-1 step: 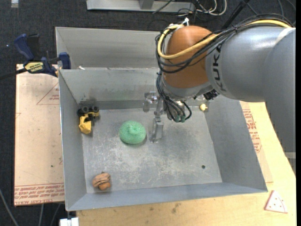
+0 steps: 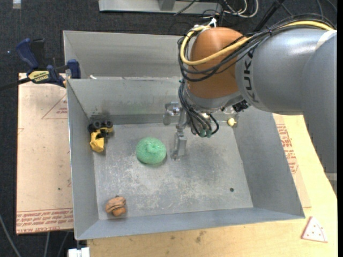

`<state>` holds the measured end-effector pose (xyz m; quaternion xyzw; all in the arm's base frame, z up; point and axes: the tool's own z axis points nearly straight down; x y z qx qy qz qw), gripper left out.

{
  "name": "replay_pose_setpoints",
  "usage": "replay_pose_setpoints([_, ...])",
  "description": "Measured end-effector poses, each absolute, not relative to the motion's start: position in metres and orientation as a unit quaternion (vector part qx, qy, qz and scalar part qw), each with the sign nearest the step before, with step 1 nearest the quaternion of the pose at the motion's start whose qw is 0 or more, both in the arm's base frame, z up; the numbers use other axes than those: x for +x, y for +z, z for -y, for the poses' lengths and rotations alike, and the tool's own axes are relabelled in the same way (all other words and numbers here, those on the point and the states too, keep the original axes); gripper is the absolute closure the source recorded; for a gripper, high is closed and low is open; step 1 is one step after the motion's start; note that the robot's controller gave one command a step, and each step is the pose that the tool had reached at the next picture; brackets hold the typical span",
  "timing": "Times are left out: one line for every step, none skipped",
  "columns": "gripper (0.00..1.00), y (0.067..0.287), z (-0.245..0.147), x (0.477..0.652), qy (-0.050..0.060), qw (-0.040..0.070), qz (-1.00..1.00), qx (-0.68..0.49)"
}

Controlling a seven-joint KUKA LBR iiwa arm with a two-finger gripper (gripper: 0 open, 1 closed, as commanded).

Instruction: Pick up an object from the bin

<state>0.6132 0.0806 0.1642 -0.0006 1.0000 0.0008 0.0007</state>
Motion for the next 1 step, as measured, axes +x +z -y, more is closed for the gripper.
replay_pose_setpoints([0.00,0.1247,-0.0839,0.6302,0.001,0.006,-1.000,-0.011])
